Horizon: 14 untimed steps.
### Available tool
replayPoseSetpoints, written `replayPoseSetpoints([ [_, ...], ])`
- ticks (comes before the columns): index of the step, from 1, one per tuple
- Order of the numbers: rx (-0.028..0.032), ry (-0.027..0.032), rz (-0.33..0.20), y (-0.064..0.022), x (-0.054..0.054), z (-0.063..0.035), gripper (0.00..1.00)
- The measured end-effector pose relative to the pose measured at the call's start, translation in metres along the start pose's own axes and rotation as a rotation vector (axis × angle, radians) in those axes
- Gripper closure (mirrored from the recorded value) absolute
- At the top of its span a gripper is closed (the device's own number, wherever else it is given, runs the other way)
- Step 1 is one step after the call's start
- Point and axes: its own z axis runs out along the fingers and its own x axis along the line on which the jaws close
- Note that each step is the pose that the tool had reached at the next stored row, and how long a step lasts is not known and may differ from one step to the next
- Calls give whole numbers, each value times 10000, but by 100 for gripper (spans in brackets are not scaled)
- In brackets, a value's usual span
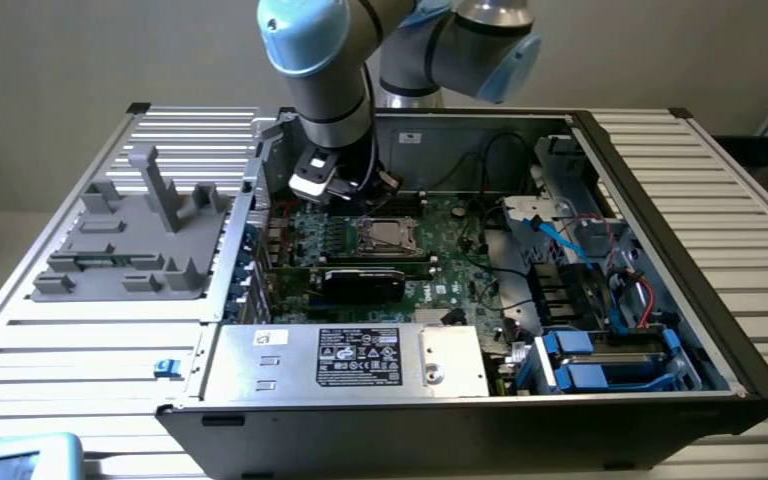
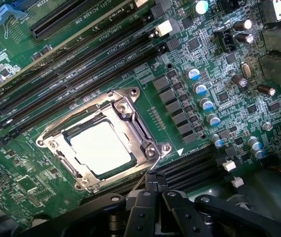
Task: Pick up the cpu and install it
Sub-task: 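Install the first cpu locking lever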
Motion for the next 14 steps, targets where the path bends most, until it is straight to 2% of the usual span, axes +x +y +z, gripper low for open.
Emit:
replayPoseSetpoints([
  [14,66,42,128,2,-19,36,89],
])
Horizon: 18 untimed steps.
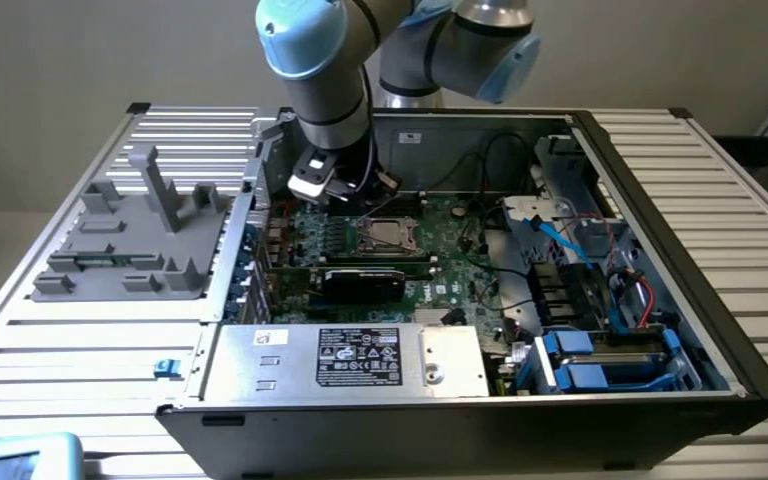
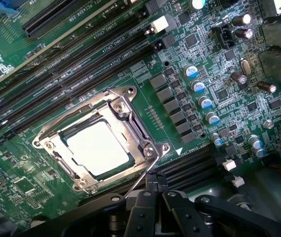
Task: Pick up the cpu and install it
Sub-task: 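Install the first cpu locking lever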
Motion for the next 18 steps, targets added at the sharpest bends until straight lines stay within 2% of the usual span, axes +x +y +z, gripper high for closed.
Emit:
replayPoseSetpoints([
  [6,30,19,56,-3,17,22,89],
  [14,26,119,326,-13,35,26,89],
  [18,15,130,400,-13,35,26,89],
])
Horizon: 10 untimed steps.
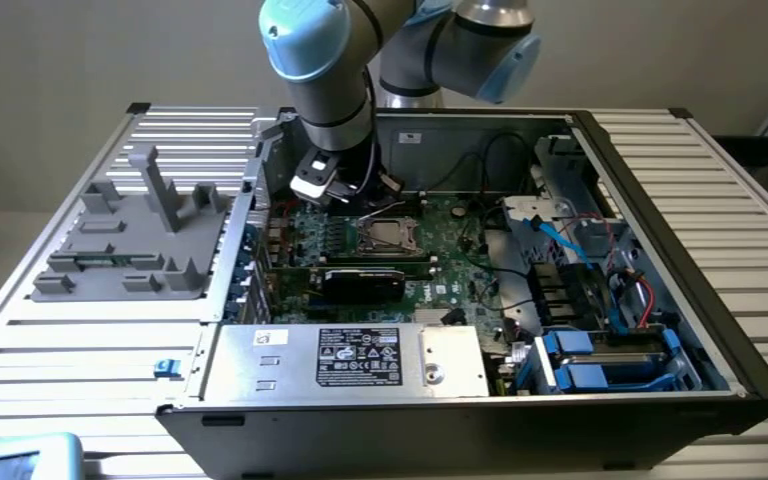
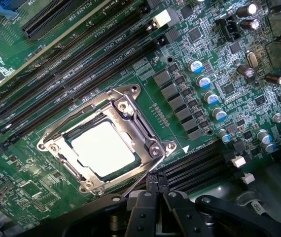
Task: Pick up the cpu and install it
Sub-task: 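Install the first cpu locking lever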
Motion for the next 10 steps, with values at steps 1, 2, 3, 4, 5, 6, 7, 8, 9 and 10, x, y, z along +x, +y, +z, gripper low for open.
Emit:
replayPoseSetpoints([
  [1,-10,-11,9,0,0,0,89],
  [2,-21,-27,15,0,0,-1,89],
  [3,-36,-45,21,-1,0,-4,89],
  [4,-47,-59,26,-3,0,-10,89],
  [5,-53,-71,30,-5,0,-17,89],
  [6,-57,-75,32,-10,0,-31,89],
  [7,-58,-76,32,-13,1,-39,89],
  [8,-57,-76,32,-13,1,-39,89],
  [9,-56,-77,32,-13,1,-39,89],
  [10,-55,-77,32,-13,1,-39,89],
])
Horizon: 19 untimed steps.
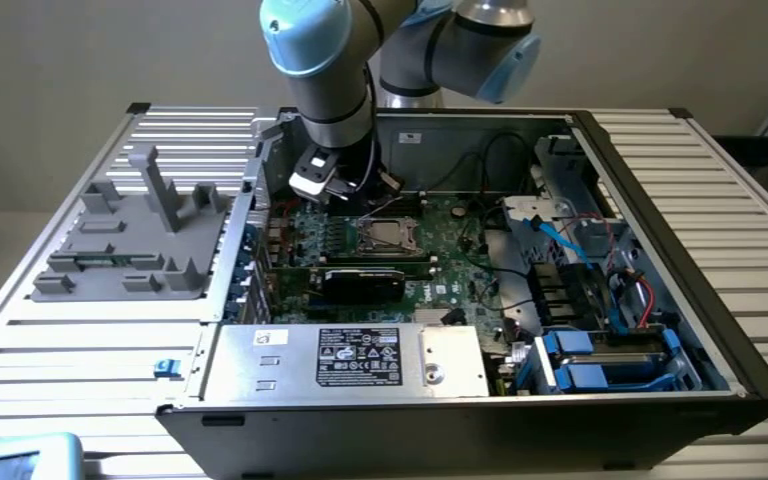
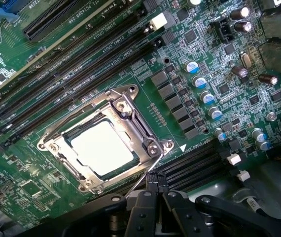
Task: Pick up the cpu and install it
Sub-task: 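Install the first cpu locking lever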
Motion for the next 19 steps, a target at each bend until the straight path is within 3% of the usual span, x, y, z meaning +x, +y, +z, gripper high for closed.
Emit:
replayPoseSetpoints([
  [8,75,-36,14,23,-8,3,89],
  [14,167,73,-26,44,-27,1,89],
  [19,192,90,-33,49,-30,2,89],
])
